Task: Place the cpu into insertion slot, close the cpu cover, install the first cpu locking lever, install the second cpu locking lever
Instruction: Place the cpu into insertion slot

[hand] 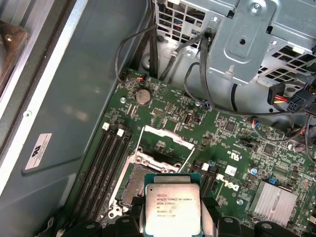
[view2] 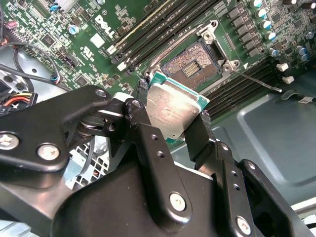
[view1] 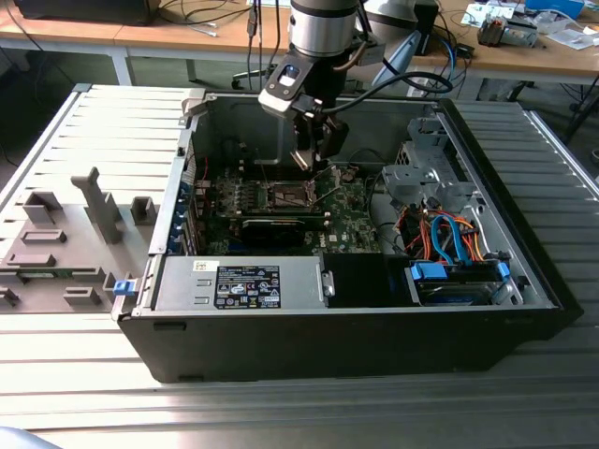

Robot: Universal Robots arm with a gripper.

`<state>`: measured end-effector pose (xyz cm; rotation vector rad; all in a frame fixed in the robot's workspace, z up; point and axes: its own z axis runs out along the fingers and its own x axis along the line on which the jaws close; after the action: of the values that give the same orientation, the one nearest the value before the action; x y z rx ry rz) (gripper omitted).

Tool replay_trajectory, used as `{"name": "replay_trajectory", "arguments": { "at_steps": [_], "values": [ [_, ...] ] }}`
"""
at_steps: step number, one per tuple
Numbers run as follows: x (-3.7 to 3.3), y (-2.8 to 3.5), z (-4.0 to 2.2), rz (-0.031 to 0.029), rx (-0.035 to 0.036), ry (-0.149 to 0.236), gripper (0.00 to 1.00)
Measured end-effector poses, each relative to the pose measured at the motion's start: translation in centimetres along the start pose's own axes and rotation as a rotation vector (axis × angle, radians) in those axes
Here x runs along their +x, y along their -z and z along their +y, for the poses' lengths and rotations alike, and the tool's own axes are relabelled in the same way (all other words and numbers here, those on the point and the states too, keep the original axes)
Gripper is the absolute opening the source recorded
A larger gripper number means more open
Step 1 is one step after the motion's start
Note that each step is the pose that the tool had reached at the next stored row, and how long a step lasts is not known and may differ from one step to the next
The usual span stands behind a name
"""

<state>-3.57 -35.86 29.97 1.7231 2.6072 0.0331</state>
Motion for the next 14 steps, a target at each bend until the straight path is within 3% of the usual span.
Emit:
{"name": "replay_trajectory", "arguments": {
  "at_steps": [14],
  "values": [
    [0.0,0.0,0.0,-0.0011,0.0,-0.039,0.54]
  ]
}}
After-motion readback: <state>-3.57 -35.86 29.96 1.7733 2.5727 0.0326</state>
